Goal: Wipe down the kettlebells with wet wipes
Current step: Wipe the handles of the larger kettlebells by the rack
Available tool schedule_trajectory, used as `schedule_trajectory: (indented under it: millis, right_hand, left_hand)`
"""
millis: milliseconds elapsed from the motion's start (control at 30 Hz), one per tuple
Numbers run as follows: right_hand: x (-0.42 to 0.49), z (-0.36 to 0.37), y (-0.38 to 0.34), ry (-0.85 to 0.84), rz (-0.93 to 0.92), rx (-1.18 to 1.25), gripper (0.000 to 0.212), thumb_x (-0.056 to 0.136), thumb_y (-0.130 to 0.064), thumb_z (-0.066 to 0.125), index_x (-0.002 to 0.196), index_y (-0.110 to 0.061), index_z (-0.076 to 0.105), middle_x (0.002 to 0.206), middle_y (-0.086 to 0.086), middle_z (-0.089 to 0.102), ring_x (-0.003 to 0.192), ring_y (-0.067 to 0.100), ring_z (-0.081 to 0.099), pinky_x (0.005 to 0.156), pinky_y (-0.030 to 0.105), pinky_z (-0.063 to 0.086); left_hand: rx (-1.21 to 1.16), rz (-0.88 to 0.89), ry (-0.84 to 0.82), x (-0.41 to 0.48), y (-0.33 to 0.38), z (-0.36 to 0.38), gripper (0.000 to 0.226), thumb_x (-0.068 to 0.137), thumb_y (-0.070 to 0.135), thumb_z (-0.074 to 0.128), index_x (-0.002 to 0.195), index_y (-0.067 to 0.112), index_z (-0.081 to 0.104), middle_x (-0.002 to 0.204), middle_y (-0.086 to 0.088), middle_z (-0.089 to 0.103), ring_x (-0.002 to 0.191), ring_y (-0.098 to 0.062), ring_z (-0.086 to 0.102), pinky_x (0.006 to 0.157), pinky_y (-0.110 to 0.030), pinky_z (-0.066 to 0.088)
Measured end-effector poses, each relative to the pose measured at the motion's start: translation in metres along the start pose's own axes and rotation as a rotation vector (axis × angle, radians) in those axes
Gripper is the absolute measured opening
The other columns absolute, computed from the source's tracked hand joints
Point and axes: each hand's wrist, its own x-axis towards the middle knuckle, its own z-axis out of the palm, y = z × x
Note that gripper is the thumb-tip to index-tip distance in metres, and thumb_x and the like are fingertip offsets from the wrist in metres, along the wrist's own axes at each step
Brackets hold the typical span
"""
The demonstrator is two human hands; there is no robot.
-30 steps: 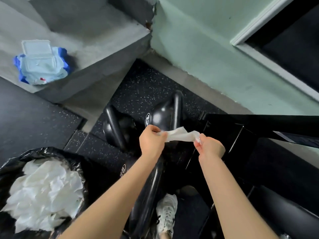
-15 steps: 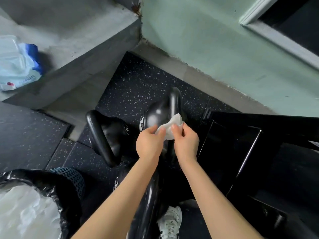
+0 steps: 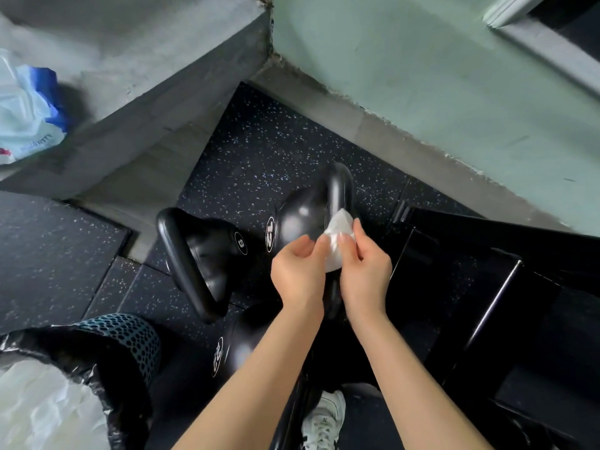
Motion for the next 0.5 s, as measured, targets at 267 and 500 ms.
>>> schedule_trajectory:
  millis: [267,500]
  right_hand:
    - [0.052,0.008,-0.019,-0.065,0.012,0.041,0.039,0.09,-0.02,0.056,0.126,-0.004,0.057,0.101,0.004,0.069,0.089,0.007,0.057,0.093,0.037,0.051]
    - [0.0,-0.006,0.007,-0.096,0.011,0.021,0.035,0.093,-0.017,0.051,0.127,-0.022,0.058,0.072,-0.012,0.064,0.062,-0.008,0.055,0.063,0.012,0.045]
  left_hand:
    - [0.116,0.186,-0.162,0.009,0.01,0.013,0.026,0.087,0.032,0.06,0.065,0.018,0.062,0.068,0.002,0.057,0.066,-0.009,0.043,0.066,-0.029,0.04]
    - [0.319,0.27,-0.26,0.003,-0.01,-0.011,0.019,0.087,0.034,0.061,0.086,0.021,0.075,0.054,0.012,0.066,0.052,0.002,0.041,0.055,-0.02,0.037]
